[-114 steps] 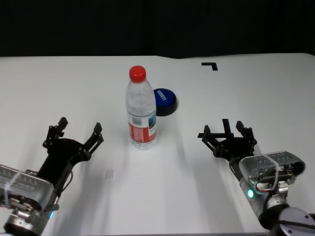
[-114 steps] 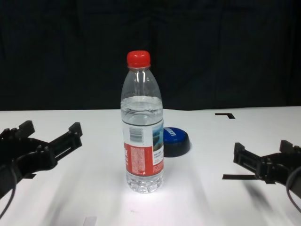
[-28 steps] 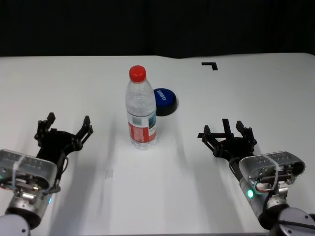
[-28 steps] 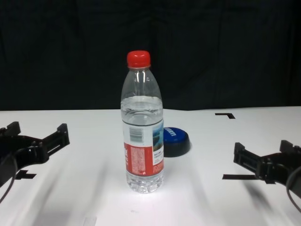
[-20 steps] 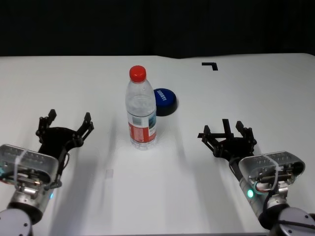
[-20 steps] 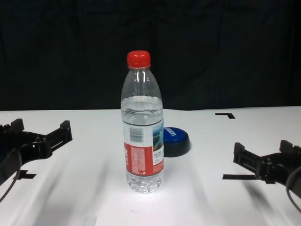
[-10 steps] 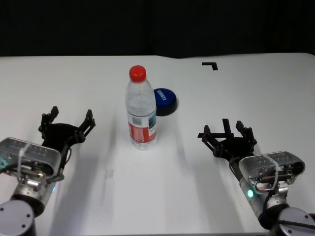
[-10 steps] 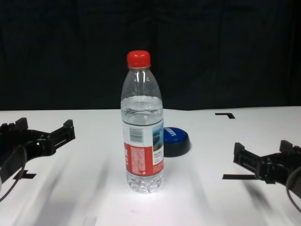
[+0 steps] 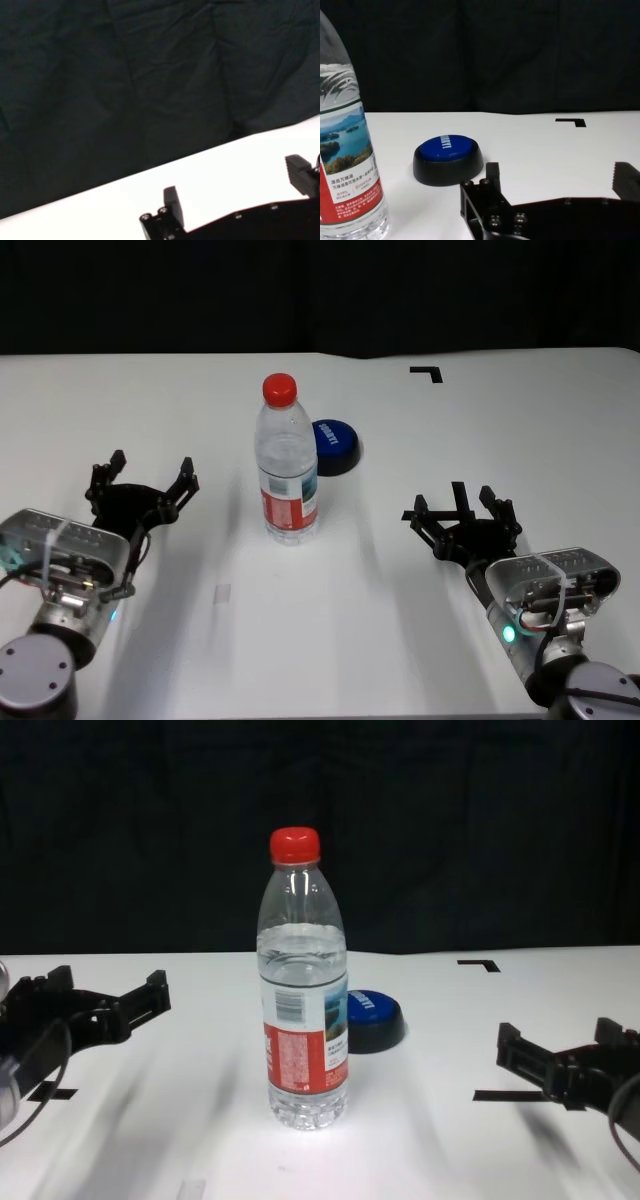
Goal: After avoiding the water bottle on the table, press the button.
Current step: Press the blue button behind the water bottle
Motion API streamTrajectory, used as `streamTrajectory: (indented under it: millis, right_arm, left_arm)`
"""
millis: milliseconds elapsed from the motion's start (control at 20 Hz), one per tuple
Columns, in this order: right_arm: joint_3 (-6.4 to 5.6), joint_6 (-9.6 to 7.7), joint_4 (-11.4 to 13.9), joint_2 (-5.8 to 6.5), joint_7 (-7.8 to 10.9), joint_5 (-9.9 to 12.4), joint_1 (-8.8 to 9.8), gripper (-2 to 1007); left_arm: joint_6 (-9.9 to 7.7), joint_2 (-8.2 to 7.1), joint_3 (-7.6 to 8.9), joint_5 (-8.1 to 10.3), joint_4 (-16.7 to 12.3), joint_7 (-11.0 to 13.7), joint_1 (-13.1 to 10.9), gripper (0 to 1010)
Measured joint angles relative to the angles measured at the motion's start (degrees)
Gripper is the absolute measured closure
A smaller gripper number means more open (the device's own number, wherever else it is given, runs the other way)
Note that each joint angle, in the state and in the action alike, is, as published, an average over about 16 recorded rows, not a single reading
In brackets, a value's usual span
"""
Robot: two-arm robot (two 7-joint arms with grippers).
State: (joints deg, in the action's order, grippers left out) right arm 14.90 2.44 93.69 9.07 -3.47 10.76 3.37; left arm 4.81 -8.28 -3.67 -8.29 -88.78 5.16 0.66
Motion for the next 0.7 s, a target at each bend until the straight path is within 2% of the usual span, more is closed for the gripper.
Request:
streamTrajectory:
  millis: [700]
  right_arm:
    - [0.0, 0.0, 0.0, 0.0, 0.0, 0.0, 0.0, 2]
  left_arm:
    - [0.15, -0.34, -0.97, 0.12, 2.76, 0.32, 3.04, 7]
